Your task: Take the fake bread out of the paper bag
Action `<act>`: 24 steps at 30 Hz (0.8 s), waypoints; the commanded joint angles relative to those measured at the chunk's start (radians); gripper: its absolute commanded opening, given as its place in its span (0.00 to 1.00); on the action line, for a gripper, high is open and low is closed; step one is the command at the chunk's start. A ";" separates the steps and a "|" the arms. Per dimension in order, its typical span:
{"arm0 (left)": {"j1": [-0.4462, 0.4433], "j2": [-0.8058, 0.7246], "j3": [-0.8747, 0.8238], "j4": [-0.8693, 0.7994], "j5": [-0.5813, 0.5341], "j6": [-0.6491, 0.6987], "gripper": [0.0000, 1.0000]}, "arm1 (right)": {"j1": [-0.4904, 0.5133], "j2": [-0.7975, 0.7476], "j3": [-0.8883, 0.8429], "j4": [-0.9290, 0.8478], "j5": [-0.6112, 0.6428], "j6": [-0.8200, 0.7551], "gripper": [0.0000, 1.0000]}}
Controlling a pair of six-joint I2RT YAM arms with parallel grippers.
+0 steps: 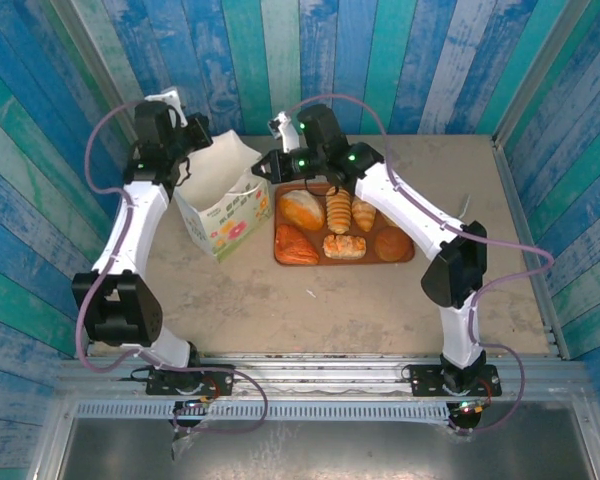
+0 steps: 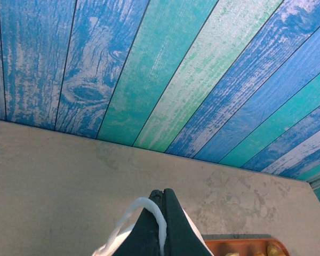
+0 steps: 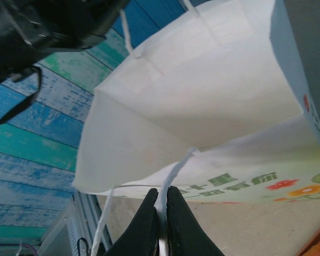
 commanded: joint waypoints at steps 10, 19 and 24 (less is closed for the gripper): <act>0.017 0.168 0.154 0.026 0.027 -0.001 0.01 | -0.051 0.149 0.228 -0.082 -0.028 0.000 0.09; 0.018 0.175 0.208 -0.011 0.012 0.009 0.31 | -0.068 0.150 0.299 -0.125 -0.041 -0.037 0.35; 0.021 0.117 0.213 -0.058 -0.013 0.052 0.65 | -0.079 0.098 0.305 -0.168 -0.066 -0.119 0.55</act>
